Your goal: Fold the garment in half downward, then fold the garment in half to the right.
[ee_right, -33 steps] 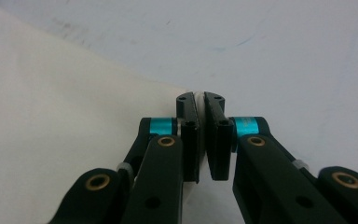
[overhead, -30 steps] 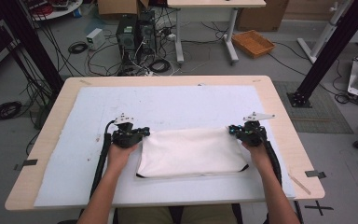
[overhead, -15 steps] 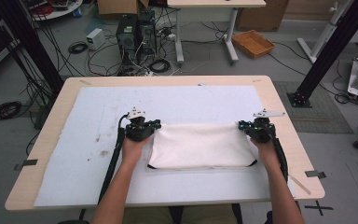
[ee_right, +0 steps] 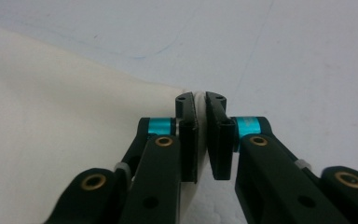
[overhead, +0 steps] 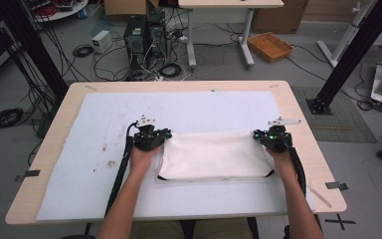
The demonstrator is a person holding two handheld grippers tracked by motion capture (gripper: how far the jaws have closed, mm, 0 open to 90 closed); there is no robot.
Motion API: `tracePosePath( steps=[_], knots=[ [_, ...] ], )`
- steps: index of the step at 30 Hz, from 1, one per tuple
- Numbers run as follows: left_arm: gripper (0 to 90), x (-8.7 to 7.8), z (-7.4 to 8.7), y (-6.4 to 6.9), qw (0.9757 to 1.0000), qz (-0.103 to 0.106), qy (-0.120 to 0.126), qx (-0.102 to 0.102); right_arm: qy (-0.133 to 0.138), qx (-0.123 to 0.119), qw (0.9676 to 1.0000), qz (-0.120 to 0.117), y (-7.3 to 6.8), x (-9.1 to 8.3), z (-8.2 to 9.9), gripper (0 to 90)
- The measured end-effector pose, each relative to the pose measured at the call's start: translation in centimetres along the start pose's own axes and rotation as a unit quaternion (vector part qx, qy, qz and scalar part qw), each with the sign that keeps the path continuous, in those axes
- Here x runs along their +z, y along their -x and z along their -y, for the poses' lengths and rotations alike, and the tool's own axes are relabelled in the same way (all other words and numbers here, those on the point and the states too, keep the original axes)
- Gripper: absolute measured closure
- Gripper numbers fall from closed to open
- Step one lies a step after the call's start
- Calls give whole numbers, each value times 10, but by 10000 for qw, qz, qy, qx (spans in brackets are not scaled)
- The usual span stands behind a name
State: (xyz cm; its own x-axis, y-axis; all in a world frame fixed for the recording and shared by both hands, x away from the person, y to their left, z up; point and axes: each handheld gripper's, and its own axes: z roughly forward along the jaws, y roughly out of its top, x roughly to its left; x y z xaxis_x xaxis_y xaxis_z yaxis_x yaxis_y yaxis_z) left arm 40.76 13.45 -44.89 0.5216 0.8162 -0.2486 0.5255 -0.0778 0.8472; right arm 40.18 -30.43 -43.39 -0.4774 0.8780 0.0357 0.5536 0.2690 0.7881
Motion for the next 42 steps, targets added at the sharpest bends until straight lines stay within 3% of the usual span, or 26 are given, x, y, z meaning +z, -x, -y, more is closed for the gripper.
tracePosePath(
  steps=[3, 6, 8, 12, 16, 18, 19, 23, 27, 30, 36, 42],
  knots=[
    [449, -8, -1, -4, 9999, 54, 135, -69, 76, 60, 9999, 60, -1, 0, 0, 492],
    [297, -23, 0, -6, 9990, 225, 390, -74, 424, 29, 9991, 15, -2, -9, -1, 297],
    [213, -33, 4, -6, 9983, 285, 497, 95, 578, -159, 9982, -97, -5, -17, -1, 221],
    [199, -53, 13, -8, 9972, 394, 592, 231, 697, -529, 9956, -322, -11, -32, 2, 203],
    [199, -69, 21, -8, 9953, 542, 732, 319, 716, -460, 9948, -557, -8, -41, 7, 200],
    [199, -75, 21, -7, 9940, 641, 805, 362, 622, -402, 9941, -790, -8, -40, 9, 200],
    [199, -78, 21, -6, 9932, 667, 869, 398, 528, -423, 9946, -790, -10, -39, 11, 200],
    [200, -88, 21, -7, 9913, 587, 1049, 531, 466, -463, 9953, -717, -13, -41, 16, 200],
    [200, -91, 25, -12, 9918, 529, 993, 602, 531, -536, 9927, -942, -16, -48, 21, 176],
    [200, -92, 27, -12, 9920, 484, 1009, 585, 595, -651, 9926, -835, -20, -52, 27, 176],
    [202, -92, 27, -10, 9922, 453, 979, 621, 698, -595, 9936, -652, -18, -57, 37, 176],
    [202, -90, 28, -8, 9921, 494, 944, 663, 670, -603, 9938, -649, -20, -53, 36, 176]
  ],
)
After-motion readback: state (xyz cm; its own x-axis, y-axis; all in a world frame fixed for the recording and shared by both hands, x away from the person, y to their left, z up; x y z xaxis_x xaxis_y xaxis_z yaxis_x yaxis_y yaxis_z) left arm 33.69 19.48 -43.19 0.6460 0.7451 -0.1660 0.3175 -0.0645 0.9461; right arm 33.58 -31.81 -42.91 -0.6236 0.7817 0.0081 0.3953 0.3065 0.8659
